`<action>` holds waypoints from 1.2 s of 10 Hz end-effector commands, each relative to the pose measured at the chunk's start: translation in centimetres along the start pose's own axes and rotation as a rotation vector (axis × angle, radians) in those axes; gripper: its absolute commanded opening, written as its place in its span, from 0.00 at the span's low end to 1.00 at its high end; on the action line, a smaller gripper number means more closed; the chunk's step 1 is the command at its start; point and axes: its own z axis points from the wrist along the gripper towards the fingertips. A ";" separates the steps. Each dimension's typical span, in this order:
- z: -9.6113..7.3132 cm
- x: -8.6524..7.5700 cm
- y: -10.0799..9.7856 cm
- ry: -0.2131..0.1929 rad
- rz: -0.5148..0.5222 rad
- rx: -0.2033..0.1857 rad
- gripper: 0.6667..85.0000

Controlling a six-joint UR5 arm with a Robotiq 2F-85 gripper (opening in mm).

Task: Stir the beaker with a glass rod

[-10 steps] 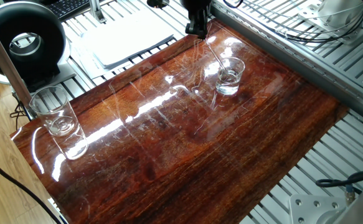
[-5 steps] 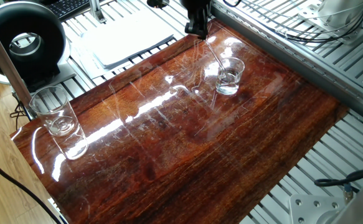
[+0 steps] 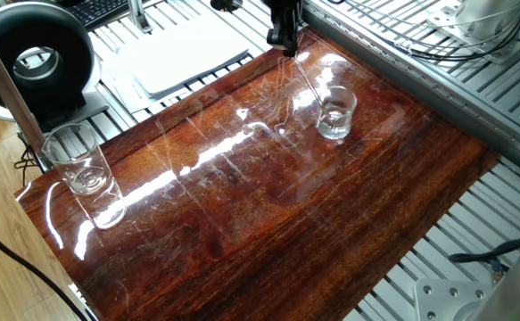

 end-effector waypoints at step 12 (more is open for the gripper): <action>-2.1 0.0 1.3 -0.173 -0.196 -0.089 0.00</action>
